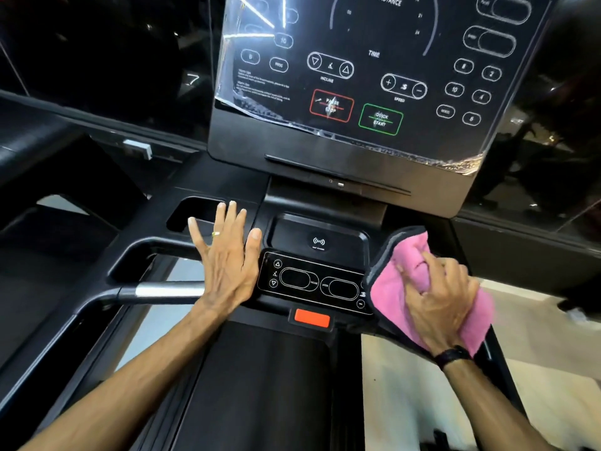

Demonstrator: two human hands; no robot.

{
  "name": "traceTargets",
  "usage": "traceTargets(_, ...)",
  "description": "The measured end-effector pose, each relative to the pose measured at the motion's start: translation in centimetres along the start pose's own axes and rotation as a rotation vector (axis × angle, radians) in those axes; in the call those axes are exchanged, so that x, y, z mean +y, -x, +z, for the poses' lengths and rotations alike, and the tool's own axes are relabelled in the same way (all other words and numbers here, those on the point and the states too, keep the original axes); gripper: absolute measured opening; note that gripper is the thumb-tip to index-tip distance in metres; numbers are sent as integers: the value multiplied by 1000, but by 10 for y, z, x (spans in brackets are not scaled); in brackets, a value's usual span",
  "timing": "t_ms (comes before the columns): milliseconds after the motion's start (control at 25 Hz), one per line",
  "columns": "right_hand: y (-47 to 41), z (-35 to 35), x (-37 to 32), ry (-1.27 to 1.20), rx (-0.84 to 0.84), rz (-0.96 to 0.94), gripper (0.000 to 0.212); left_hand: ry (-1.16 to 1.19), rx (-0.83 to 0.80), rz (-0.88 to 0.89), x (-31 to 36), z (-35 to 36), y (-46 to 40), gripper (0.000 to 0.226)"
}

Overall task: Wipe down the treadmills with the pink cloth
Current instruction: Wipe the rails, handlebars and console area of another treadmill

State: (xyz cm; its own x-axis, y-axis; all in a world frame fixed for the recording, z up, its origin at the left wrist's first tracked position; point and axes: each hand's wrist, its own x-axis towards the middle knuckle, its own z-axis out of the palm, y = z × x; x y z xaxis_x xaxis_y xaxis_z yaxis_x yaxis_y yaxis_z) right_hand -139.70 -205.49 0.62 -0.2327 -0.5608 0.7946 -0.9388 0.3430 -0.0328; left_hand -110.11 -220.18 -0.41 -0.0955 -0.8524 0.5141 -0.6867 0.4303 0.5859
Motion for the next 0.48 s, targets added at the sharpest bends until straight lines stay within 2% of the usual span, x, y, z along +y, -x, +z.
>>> traceTargets(120,-42,-12,-3,-58,107,-6,27,30,3,-6,1,1,-7,70)
traceTargets(280,-115,-23,-30,-227,361,36,36,92,32,-35,6,3,-18,69)
traceTargets(320,-128,-16,-38,-264,381,5,39,107,44,-44,5,3,-22,68)
traceTargets(360,-137,-5,-45,-296,321,-72,42,116,53,-52,3,4,-25,68)
traceTargets(400,-142,12,-49,-352,140,-196,45,121,59,-62,-1,5,-28,68)
traceTargets(440,-140,31,-52,-408,-147,-325,48,128,58,-71,-4,5,-30,68)
traceTargets(480,-133,52,-56,-428,-505,-420,49,137,56,-76,-9,5,-33,67)
